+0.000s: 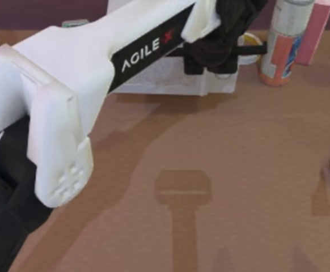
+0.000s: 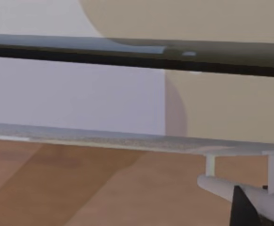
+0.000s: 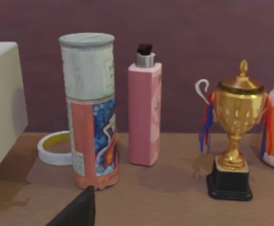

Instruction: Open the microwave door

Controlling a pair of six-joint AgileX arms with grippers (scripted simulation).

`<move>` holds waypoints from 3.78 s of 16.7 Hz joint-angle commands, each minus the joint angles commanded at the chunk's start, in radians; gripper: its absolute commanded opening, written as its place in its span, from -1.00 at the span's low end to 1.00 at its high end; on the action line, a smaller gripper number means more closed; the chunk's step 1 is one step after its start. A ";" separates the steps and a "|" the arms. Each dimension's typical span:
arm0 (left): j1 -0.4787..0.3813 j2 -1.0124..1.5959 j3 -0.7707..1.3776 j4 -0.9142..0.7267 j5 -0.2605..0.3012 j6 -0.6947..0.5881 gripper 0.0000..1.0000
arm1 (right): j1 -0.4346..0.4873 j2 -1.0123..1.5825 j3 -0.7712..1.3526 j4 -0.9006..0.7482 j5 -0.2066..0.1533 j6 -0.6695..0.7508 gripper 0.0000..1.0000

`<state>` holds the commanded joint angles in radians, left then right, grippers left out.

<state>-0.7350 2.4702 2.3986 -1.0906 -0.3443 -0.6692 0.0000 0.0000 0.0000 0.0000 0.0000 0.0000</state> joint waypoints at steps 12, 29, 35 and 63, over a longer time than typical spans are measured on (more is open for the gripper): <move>0.000 0.000 0.000 0.000 0.000 0.000 -1.00 | 0.000 0.000 0.000 0.000 0.000 0.000 1.00; -0.001 -0.052 -0.094 0.053 0.012 0.029 -1.00 | 0.000 0.000 0.000 0.000 0.000 0.000 1.00; 0.000 -0.060 -0.109 0.061 0.014 0.035 -1.00 | 0.000 0.000 0.000 0.000 0.000 0.000 1.00; 0.000 -0.113 -0.204 0.114 0.028 0.071 -1.00 | 0.000 0.000 0.000 0.000 0.000 0.000 1.00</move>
<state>-0.7348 2.3572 2.1945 -0.9761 -0.3160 -0.5986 0.0000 0.0000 0.0000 0.0000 0.0000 0.0000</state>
